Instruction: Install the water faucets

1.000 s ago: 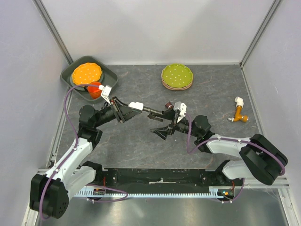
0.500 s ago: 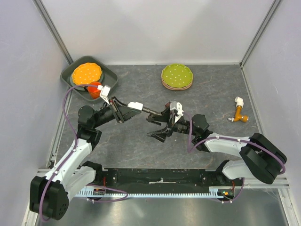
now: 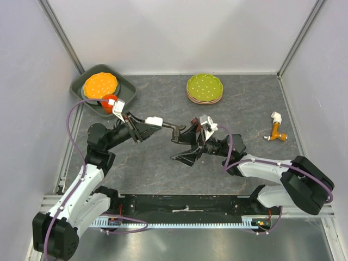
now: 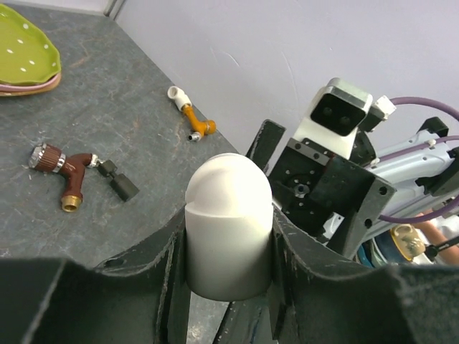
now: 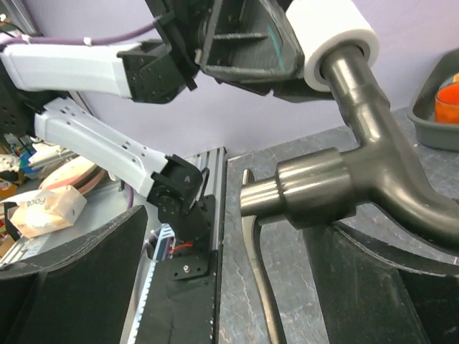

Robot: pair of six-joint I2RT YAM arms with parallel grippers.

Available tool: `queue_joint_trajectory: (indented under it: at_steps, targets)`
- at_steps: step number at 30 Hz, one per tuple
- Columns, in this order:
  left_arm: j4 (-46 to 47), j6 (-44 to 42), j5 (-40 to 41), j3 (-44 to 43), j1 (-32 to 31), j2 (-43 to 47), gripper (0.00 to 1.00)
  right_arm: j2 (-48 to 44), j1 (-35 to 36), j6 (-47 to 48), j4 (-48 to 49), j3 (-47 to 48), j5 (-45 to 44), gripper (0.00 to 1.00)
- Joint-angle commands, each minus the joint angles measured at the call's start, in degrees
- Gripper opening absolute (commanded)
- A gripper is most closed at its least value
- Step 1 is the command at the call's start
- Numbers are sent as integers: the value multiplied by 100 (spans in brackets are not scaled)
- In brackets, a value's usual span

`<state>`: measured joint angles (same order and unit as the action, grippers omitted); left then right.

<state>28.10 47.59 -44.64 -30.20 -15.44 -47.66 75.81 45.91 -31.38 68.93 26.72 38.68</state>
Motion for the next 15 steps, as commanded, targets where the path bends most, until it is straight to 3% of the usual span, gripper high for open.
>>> queue_joint_trajectory:
  at_steps: [1,11,15]
  targets:
    - [-314,-655,96,-250,6,99,2,-602,32,-150,781,176,-525,95]
    - [-147,-681,-352,-285,-20,73,2,-1358,-91,1114,-1546,588,-2047,98]
    - [-94,-637,-475,-285,-38,29,2,-1376,-187,1125,-1952,746,-2434,98]
